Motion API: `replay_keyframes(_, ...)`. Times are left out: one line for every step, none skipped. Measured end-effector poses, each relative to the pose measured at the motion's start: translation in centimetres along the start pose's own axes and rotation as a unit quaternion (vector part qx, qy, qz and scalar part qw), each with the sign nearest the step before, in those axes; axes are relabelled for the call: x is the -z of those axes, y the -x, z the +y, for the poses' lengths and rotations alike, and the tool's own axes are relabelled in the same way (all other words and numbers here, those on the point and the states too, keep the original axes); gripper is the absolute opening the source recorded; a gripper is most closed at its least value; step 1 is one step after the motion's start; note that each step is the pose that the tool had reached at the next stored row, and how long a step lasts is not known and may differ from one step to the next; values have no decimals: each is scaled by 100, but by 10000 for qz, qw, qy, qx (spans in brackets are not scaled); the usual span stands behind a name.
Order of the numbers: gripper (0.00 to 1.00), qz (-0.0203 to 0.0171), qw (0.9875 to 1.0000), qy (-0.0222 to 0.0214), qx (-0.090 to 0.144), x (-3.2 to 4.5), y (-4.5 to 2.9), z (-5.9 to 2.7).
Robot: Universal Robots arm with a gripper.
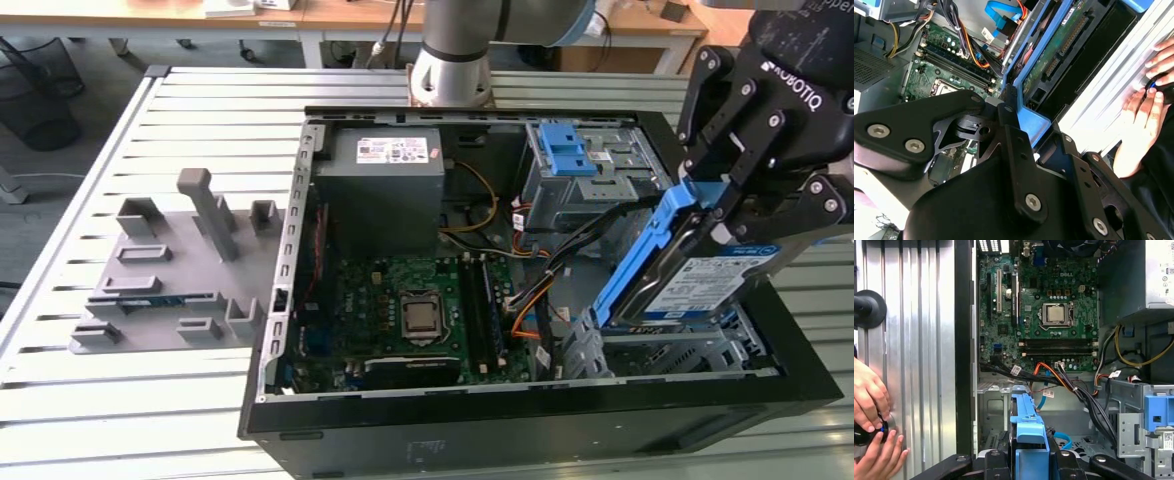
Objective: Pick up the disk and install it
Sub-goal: 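Insert the disk into the insertion slot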
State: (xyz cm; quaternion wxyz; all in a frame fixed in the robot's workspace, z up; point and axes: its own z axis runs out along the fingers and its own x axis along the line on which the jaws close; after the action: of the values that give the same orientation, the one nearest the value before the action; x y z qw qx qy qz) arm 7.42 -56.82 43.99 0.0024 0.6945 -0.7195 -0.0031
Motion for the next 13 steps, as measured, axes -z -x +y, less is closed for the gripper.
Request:
replay_keyframes(36, 0, 10000, 0, 0, 0, -1, 0)
replay_keyframes(36, 0, 10000, 0, 3, 0, -1, 0)
replay_keyframes(36, -1, 10000, 0, 7, 1, -1, 0)
replay_keyframes(36, 1, 10000, 0, 10, 6, -1, 0)
replay_keyframes(36, 0, 10000, 0, 13, 12, -2, 0)
replay_keyframes(36, 0, 10000, 0, 15, 16, -1, 0)
replay_keyframes(36, 0, 10000, 0, 19, 18, -1, 0)
replay_keyframes(36, 0, 10000, 0, 29, 18, -2, 0)
replay_keyframes(36, 1, 10000, 0, 46, 19, -4, 0)
replay_keyframes(36, 1, 10000, 0, 74, 18, -8, 0)
replay_keyframes(36, 1, 9999, 0, 107, 18, -11, 0)
replay_keyframes(36, 0, 9999, 0, 139, 17, -12, -1)
replay_keyframes(36, 1, 9999, 0, 163, 16, -14, -1)
